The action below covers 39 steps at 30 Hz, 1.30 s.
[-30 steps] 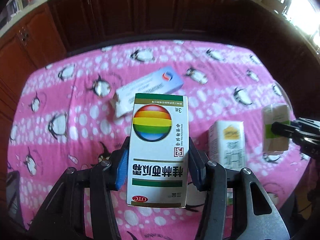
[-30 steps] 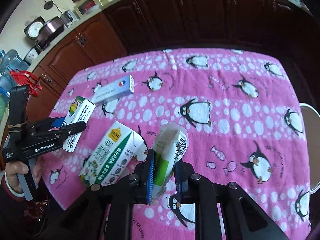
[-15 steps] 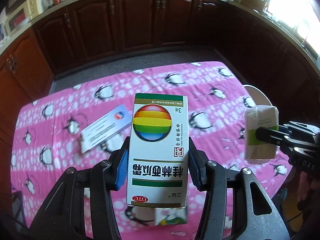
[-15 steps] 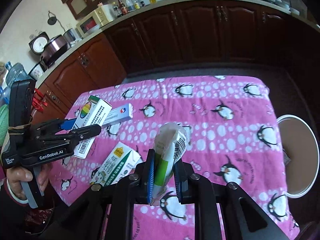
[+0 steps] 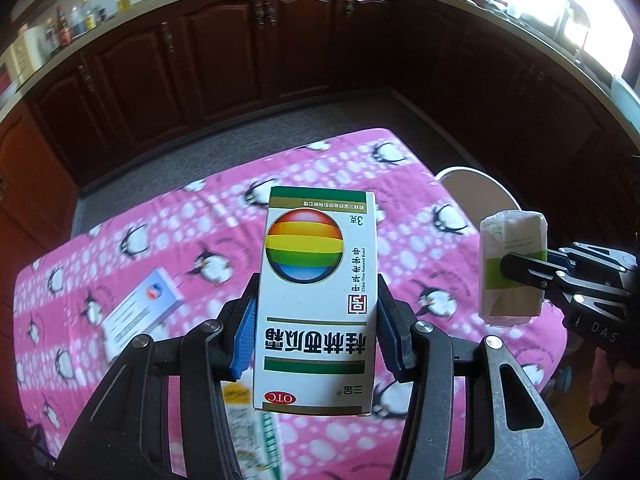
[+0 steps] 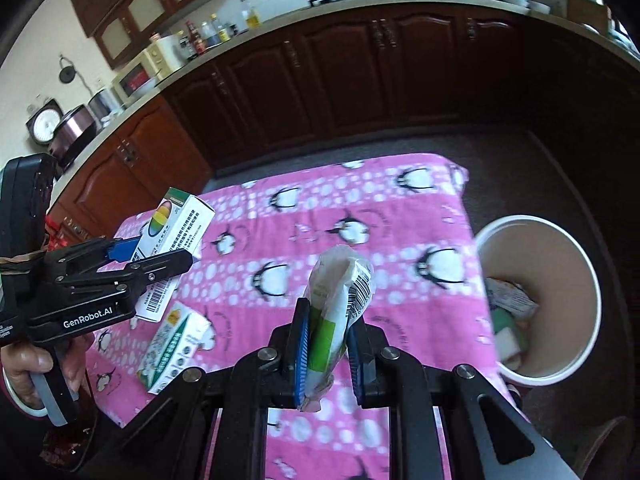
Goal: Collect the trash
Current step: 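Lift the medicine box and tissue pack and carry them toward the white bin, then open both tools over the white bin to drop box and tissue pack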
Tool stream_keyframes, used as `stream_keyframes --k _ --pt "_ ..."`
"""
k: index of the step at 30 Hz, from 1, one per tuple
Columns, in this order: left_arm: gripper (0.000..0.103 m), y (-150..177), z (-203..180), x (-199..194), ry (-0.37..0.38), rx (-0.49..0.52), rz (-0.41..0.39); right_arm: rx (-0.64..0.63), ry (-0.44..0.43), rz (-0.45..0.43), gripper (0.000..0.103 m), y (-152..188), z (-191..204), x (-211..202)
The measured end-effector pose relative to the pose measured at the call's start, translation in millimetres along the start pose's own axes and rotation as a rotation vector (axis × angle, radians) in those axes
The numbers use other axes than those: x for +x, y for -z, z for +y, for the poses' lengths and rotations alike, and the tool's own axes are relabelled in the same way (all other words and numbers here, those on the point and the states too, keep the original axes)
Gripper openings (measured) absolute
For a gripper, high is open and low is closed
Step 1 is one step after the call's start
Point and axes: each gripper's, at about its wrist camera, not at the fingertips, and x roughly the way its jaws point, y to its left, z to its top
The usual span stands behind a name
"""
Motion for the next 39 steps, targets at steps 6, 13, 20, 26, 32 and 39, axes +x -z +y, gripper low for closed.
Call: stream_keyframes --k 6,13,20,26,32,39 --pt "0.049 -18 -37 15 0.031 0.055 0.010 0.050 0.053 -0.011 0.016 0 -40 -11" --pt "0.049 -36 -78 37 0.089 0.106 0.038 0.115 0.108 -0.017 0.016 3 -89 -19" --pt "0.049 -51 -110 67 0.200 0.089 0.095 0.190 0.192 0.002 0.016 11 -142 -16" --pt "0.049 -60 -137 96 0.258 0.072 0.129 0.254 0.227 0.041 0.016 19 -176 0" --pt "0.049 -68 -165 124 0.310 0.050 0.162 0.299 0.262 0.080 0.016 26 -201 20" --pt "0.049 -71 -190 150 0.338 0.041 0.191 0.333 0.315 0.104 0.016 30 -223 37"
